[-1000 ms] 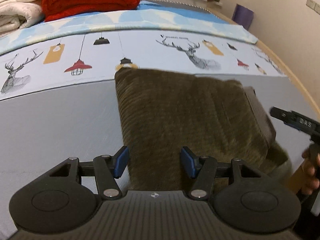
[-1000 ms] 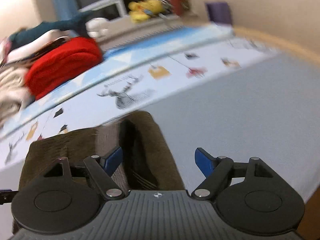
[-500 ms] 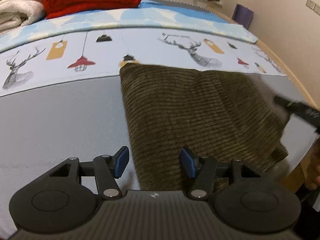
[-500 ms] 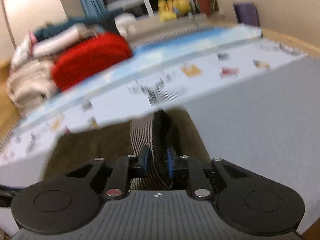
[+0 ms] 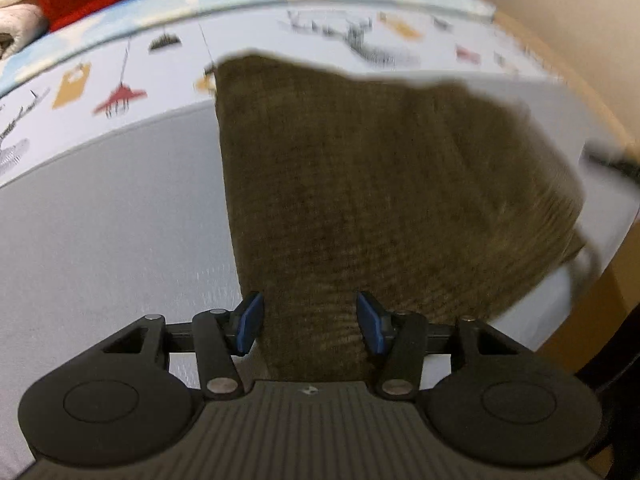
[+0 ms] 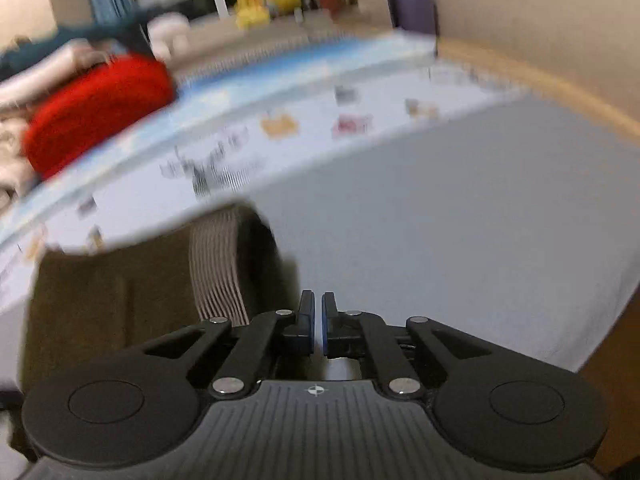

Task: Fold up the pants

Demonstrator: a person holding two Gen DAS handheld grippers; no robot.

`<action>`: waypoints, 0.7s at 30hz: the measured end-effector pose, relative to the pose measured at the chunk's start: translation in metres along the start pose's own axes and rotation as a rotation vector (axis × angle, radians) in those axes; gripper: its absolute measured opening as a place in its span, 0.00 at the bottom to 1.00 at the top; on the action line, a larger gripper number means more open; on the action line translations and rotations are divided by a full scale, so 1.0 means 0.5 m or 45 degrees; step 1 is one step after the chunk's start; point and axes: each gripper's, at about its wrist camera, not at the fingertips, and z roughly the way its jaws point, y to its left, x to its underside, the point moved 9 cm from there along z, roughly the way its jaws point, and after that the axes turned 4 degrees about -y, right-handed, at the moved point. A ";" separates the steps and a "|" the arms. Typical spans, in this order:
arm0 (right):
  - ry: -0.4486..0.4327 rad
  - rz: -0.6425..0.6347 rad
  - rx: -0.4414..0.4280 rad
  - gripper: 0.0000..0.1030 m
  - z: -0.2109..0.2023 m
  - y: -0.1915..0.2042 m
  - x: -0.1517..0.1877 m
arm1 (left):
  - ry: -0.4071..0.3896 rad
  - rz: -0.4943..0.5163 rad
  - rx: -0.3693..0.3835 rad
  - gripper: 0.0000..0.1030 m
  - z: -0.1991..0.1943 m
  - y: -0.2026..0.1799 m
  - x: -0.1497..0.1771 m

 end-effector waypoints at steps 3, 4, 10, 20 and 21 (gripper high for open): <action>-0.068 -0.094 -0.161 0.14 -0.014 0.047 -0.020 | 0.010 -0.030 0.006 0.56 0.001 0.002 -0.007; -0.021 -0.116 -0.190 0.27 0.000 0.058 -0.009 | 0.015 -0.050 0.009 0.56 0.001 0.004 -0.008; 0.319 -0.081 -0.119 0.45 0.073 0.043 0.081 | -0.011 -0.064 -0.006 0.56 -0.057 0.016 -0.101; 0.354 -0.072 -0.140 0.44 0.074 0.041 0.084 | -0.242 0.131 0.113 0.11 -0.024 0.024 -0.306; 0.355 -0.063 -0.137 0.44 0.070 0.041 0.085 | -0.213 0.110 0.155 0.11 0.011 0.025 -0.299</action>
